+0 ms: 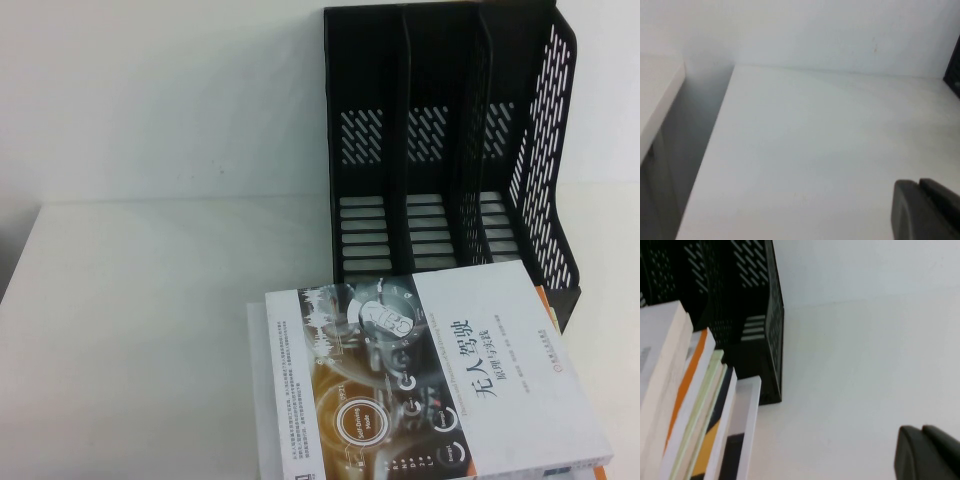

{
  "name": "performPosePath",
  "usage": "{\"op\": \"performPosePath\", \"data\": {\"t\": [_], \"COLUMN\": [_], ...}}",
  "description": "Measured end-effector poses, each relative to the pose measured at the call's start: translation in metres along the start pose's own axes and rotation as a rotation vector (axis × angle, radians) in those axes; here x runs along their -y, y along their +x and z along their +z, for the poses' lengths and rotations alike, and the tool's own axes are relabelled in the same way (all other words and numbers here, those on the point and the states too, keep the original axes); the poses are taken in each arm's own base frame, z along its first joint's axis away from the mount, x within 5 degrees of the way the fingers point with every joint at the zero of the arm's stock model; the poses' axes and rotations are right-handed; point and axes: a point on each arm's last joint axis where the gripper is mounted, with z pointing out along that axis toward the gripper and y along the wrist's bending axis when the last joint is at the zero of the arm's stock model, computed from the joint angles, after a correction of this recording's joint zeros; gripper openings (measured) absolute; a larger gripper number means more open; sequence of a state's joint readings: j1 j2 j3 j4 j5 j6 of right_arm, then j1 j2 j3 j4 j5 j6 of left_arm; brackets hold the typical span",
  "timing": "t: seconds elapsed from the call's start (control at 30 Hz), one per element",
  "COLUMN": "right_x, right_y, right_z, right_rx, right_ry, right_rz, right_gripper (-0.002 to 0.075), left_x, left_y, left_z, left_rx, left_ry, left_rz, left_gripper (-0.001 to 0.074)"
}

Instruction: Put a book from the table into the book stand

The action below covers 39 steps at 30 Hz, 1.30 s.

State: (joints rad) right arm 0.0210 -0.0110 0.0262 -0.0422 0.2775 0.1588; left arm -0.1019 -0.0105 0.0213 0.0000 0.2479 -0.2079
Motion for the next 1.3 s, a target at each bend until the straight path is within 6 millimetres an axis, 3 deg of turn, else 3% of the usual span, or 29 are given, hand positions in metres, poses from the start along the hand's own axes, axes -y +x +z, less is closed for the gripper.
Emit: {"op": "performPosePath", "data": {"t": [0.2, 0.43, 0.67, 0.8, 0.9, 1.0, 1.1, 1.17, 1.3], "right_x": [-0.002, -0.005, -0.007, -0.007, -0.007, -0.009, -0.012, -0.014, -0.019], "right_y": [-0.013, -0.032, -0.045, -0.047, -0.049, -0.063, -0.086, -0.099, -0.117], "right_z": [-0.001, -0.006, -0.012, -0.013, -0.014, -0.021, -0.038, -0.046, -0.044], "right_rx": [0.146, 0.361, 0.524, 0.552, 0.546, 0.487, 0.411, 0.289, -0.012], "right_ry": [-0.022, -0.049, -0.070, -0.065, -0.064, -0.059, -0.054, -0.044, -0.035], "right_rz": [-0.027, -0.048, -0.041, -0.069, -0.056, -0.057, -0.055, -0.057, -0.031], "right_gripper": [-0.0003, -0.0003, -0.0003, -0.0003, -0.0003, -0.0003, -0.0003, -0.0002, -0.0002], "left_x": [0.006, 0.017, 0.021, 0.018, 0.015, 0.017, 0.018, 0.018, 0.018], "left_y": [-0.029, -0.067, -0.077, -0.075, -0.074, -0.081, -0.095, -0.101, -0.100], "left_z": [-0.005, -0.032, -0.048, -0.044, -0.033, -0.031, -0.043, -0.050, -0.046], "left_rx": [0.325, 0.851, 1.060, 0.994, 0.788, 0.523, 0.366, 0.290, 0.127], "left_ry": [0.054, 0.154, 0.216, 0.244, 0.254, 0.187, 0.116, 0.078, 0.028], "left_rz": [0.093, 0.134, 0.114, -0.005, -0.209, -0.271, -0.254, -0.246, -0.269], "left_gripper": [-0.0004, -0.0004, -0.0004, -0.0004, -0.0004, -0.0004, -0.0004, -0.0004, -0.0004]}}
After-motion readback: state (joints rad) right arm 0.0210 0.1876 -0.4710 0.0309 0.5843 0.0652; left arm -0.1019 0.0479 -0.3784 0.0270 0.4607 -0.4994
